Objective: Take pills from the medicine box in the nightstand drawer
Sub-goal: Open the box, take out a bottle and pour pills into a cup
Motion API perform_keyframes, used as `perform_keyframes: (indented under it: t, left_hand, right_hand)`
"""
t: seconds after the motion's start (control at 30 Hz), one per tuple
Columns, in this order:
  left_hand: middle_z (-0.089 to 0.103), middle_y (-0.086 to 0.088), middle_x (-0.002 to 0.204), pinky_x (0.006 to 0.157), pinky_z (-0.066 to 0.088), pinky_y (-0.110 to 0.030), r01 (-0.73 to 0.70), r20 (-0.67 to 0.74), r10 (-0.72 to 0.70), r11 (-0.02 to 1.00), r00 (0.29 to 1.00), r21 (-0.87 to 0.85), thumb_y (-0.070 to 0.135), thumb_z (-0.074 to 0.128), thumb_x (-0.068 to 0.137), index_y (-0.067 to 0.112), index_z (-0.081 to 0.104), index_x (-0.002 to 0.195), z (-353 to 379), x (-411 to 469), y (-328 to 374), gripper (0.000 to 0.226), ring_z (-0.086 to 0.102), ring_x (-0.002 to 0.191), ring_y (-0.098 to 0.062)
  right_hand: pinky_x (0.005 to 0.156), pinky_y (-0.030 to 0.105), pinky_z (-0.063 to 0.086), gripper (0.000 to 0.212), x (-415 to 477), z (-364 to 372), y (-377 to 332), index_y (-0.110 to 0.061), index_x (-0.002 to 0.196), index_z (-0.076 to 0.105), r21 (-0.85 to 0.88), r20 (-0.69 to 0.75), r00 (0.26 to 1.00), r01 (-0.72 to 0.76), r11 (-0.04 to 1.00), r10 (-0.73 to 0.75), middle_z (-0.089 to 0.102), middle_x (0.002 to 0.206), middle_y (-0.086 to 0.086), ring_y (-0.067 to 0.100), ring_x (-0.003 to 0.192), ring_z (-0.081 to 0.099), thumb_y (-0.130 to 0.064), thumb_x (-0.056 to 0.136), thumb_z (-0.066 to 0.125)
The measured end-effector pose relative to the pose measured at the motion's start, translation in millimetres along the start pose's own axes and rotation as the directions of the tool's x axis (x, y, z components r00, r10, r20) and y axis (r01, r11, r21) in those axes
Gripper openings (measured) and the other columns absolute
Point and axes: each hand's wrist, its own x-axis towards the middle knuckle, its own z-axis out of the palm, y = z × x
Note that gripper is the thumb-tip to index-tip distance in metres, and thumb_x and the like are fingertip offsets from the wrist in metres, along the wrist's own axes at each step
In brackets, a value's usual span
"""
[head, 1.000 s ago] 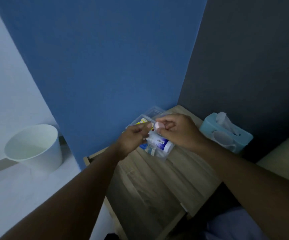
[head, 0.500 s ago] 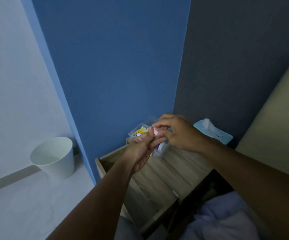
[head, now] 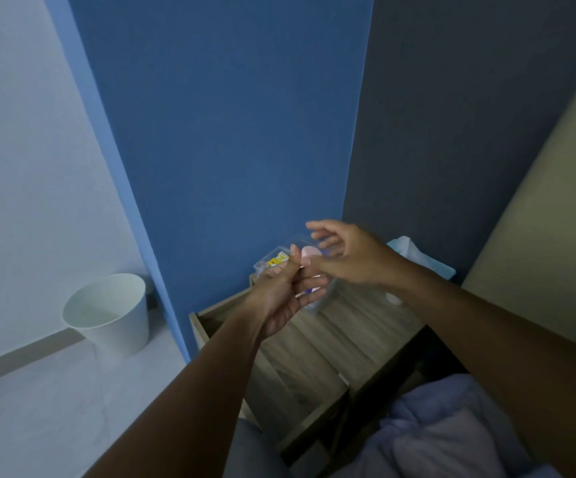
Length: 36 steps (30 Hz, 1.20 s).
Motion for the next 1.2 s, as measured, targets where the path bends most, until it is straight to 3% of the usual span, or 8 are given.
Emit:
perform_keyframes:
  t: [0.13, 0.23, 0.33, 0.5, 0.57, 0.7, 0.93, 1.2]
  left_hand:
    - [0.069, -0.010, 0.090, 0.074, 0.052, -0.022, -0.003, -0.023, 0.004, 0.998, 1.000, 0.061, 0.044, 0.042, 0.097, 0.007, 0.066, 0.113, -1.0, 2.7, -4.4, 0.047, 0.064, 0.064, -0.008]
    - [0.069, -0.012, 0.086, 0.069, 0.056, -0.018, 0.000, -0.070, 0.002, 1.000, 0.998, 0.032, 0.042, 0.046, 0.097, -0.001, 0.064, 0.110, -5.8, 5.9, -11.6, 0.049, 0.065, 0.060, -0.009]
    - [0.071, -0.012, 0.083, 0.067, 0.057, -0.018, 0.012, -0.090, -0.012, 1.000, 0.996, 0.000, 0.042, 0.048, 0.096, -0.004, 0.063, 0.111, -7.6, 9.6, -15.5, 0.050, 0.066, 0.060, -0.010]
    - [0.075, -0.011, 0.083, 0.068, 0.059, -0.018, 0.021, -0.054, -0.020, 1.000, 0.998, 0.009, 0.043, 0.047, 0.096, -0.003, 0.067, 0.107, -5.4, 13.8, -20.8, 0.051, 0.069, 0.069, -0.012]
    - [0.073, -0.013, 0.091, 0.072, 0.060, -0.020, 0.038, -0.061, -0.039, 0.999, 0.997, -0.022, 0.044, 0.048, 0.095, -0.006, 0.065, 0.113, -7.5, 15.7, -23.4, 0.055, 0.070, 0.076, -0.014]
    - [0.075, -0.012, 0.088, 0.075, 0.060, -0.020, 0.075, -0.076, -0.081, 0.993, 0.994, -0.086, 0.042, 0.047, 0.096, 0.002, 0.069, 0.099, -14.7, 23.2, -31.5, 0.045, 0.074, 0.078, -0.013]
    - [0.058, -0.023, 0.133, 0.089, 0.057, -0.027, 0.101, -0.021, -0.109, 0.963, 0.994, -0.250, 0.012, 0.047, 0.099, -0.010, 0.055, 0.125, -29.4, 44.8, -59.4, 0.035, 0.061, 0.117, -0.023]
    - [0.065, -0.014, 0.118, 0.081, 0.060, -0.030, 0.169, -0.047, -0.183, 0.962, 0.982, -0.213, 0.006, 0.047, 0.099, -0.002, 0.052, 0.129, -40.5, 89.1, -121.0, 0.031, 0.069, 0.096, -0.019]
  right_hand:
    - [0.059, 0.011, 0.047, 0.062, 1.2, -3.8, -2.3, -0.023, 0.086, 0.079, -0.257, -0.071, 0.995, 0.046, 0.965, -0.066, 0.069, 0.069, -0.013, -0.009, 0.066, 0.064, -0.078, 0.066, 0.059]
    - [0.074, 0.014, 0.047, 0.034, 3.4, -7.8, 2.5, -0.024, 0.109, 0.076, -0.153, 0.123, 0.989, 0.103, 0.983, -0.085, 0.070, 0.095, -0.011, -0.003, 0.089, 0.066, -0.040, 0.078, 0.076]
    - [0.086, 0.017, 0.046, 0.056, 2.5, -5.9, 2.0, -0.023, 0.129, 0.065, -0.140, 0.150, 0.988, 0.053, 0.989, -0.032, 0.066, 0.122, -0.009, 0.005, 0.112, 0.061, -0.040, 0.077, 0.077]
    - [0.065, 0.032, 0.054, 0.050, 2.3, -3.4, -0.8, -0.015, 0.084, 0.077, -0.360, 0.051, 0.996, 0.081, 0.929, -0.067, 0.070, 0.073, 0.003, 0.011, 0.068, 0.065, -0.062, 0.072, 0.067]
    - [0.071, 0.029, 0.053, 0.027, 3.7, -4.1, 2.9, -0.017, 0.097, 0.079, -0.299, 0.127, 0.987, 0.132, 0.945, -0.098, 0.069, 0.083, -0.001, 0.007, 0.074, 0.064, -0.036, 0.079, 0.076]
    - [0.086, 0.021, 0.055, 0.038, 3.9, -3.9, 14.6, -0.010, 0.112, 0.074, -0.053, 0.058, 0.992, 0.114, 0.992, -0.111, 0.067, 0.104, 0.003, 0.010, 0.094, 0.067, 0.001, 0.076, 0.079]
    - [0.088, 0.020, 0.053, 0.040, -13.6, 0.7, 66.9, -0.015, 0.118, 0.072, 0.150, -0.175, 0.977, -0.098, 0.984, 0.124, 0.066, 0.094, -0.013, 0.009, 0.091, 0.066, -0.008, 0.079, 0.079]
    - [0.072, 0.017, 0.053, 0.029, -52.5, 48.5, 166.0, -0.024, 0.087, 0.068, 0.303, -0.242, 0.859, -0.375, 0.876, 0.452, 0.070, 0.083, -0.009, 0.003, 0.078, 0.069, -0.015, 0.068, 0.087]
